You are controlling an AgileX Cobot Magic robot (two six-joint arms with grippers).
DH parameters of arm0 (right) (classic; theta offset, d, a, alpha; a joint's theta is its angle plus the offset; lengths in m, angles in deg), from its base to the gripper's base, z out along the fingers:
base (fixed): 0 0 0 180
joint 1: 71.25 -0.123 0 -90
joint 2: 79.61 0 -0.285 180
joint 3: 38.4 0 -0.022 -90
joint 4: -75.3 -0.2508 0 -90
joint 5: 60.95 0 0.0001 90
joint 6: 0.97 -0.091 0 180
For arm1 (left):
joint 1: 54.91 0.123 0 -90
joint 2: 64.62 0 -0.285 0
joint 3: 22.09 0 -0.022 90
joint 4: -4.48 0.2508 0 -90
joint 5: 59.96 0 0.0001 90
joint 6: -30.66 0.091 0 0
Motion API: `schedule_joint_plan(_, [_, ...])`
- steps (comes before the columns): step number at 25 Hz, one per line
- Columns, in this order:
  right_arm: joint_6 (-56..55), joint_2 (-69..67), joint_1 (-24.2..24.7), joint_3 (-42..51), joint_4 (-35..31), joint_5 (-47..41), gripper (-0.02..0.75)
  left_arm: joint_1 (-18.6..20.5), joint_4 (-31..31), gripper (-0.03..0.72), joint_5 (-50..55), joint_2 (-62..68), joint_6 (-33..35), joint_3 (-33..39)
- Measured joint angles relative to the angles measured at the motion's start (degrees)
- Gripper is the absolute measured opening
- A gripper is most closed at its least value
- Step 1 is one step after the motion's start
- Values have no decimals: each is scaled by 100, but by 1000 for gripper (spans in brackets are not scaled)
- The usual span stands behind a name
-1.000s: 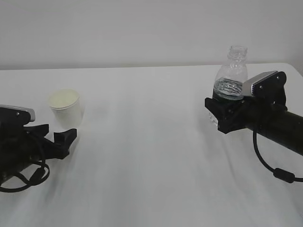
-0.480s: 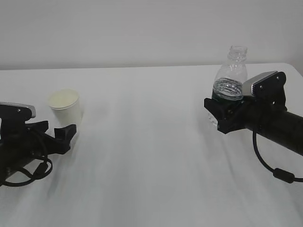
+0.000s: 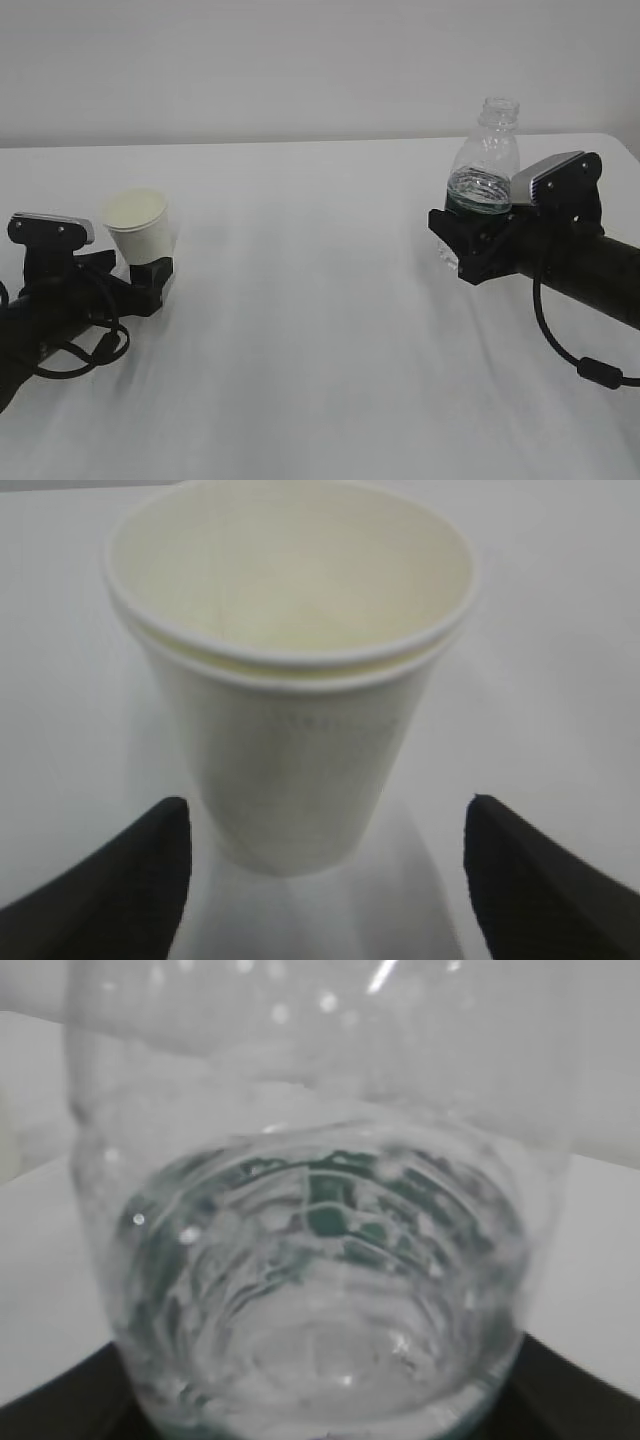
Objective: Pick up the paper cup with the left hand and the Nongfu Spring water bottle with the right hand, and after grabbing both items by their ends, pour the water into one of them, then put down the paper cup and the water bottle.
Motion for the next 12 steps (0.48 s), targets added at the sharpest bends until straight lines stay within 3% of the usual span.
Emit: schedule_joint_plan(12, [-110,0,0,0,86,0,474,0,-186,619,0,53,28,-294])
